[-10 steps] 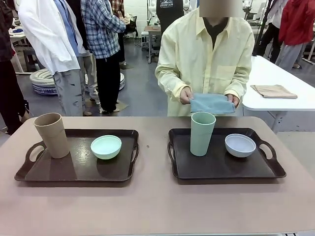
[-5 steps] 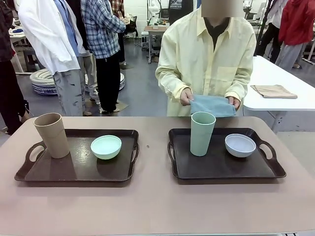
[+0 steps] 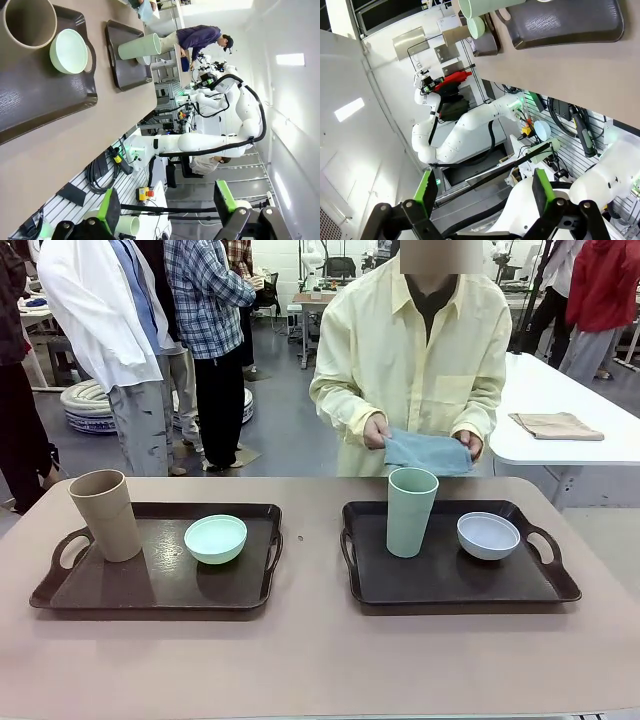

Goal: Set up a tray with a mat and arrange the tableware.
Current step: Pick up the Picnic Bowl and Reusable plastic cup from the Handle tray in front of the human's position and hold them in the air.

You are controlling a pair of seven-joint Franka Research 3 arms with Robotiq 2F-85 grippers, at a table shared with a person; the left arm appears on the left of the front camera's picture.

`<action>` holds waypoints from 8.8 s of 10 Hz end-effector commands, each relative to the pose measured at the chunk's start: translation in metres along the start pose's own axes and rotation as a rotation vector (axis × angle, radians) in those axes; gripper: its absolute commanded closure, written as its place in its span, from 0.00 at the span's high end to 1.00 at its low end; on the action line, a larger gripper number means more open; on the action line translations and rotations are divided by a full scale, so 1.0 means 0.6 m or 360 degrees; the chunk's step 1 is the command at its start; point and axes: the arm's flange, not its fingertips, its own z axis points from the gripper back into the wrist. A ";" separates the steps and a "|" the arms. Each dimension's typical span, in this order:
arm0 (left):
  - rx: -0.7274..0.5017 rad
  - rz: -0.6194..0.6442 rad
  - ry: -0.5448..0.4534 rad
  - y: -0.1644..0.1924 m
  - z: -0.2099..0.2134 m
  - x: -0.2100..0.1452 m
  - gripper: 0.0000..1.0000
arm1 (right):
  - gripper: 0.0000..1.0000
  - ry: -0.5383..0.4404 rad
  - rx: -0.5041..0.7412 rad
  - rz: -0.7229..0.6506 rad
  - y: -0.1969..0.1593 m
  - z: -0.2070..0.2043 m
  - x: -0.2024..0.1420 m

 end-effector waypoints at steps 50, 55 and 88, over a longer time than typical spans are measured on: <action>0.0851 -0.2278 0.0621 -0.188 -0.842 0.356 1.00 | 1.00 -0.0384 -0.1695 0.0531 0.133 -0.364 0.245; 0.0601 -0.2301 0.0640 -0.124 -0.845 0.352 1.00 | 1.00 -0.0368 -0.1782 0.0499 0.104 -0.396 0.271; 0.0364 -0.2372 0.0838 0.005 -1.071 0.380 1.00 | 1.00 -0.0326 -0.1755 0.0417 0.021 -0.414 0.391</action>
